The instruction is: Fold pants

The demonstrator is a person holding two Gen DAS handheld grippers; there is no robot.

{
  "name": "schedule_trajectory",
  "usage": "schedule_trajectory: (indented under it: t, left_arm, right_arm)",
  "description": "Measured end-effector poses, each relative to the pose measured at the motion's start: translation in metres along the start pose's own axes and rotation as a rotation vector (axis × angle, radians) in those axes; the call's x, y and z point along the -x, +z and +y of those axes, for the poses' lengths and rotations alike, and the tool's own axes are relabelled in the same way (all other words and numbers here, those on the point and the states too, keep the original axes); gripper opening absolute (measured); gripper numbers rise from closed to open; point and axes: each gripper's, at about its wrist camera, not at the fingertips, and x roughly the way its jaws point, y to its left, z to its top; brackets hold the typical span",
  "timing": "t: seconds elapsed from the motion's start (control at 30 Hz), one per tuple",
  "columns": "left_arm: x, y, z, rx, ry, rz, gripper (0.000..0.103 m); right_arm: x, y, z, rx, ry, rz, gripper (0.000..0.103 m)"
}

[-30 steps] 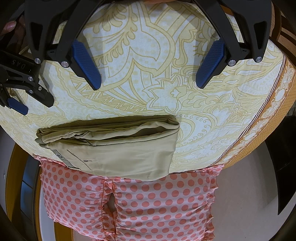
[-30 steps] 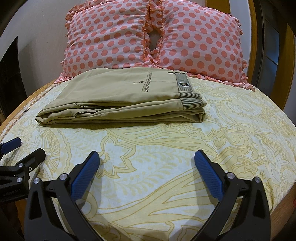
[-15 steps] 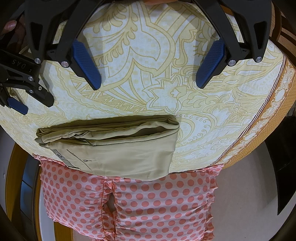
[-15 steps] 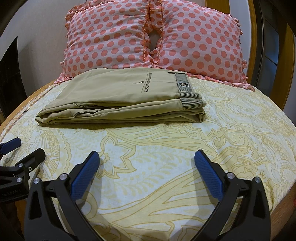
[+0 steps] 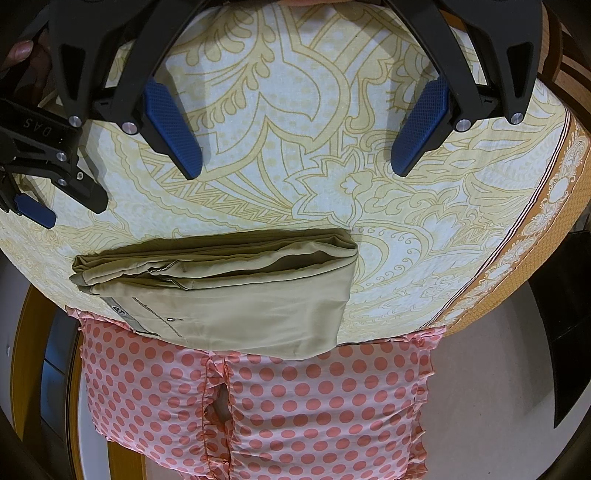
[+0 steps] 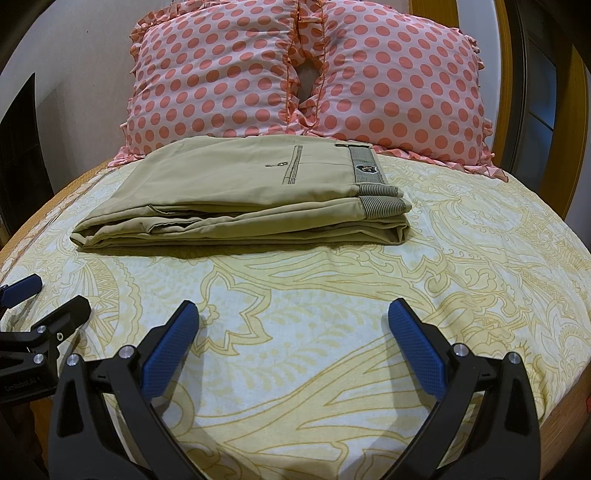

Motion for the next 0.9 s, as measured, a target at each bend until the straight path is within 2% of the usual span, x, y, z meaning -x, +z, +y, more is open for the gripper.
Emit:
schedule_trajectory:
  t: [0.9]
  left_arm:
    - [-0.0005,0.0021,0.0008,0.005,0.004,-0.011,0.102]
  right_arm:
    - [-0.0009,-0.0005,0.0003,0.000,-0.001,-0.002,0.101]
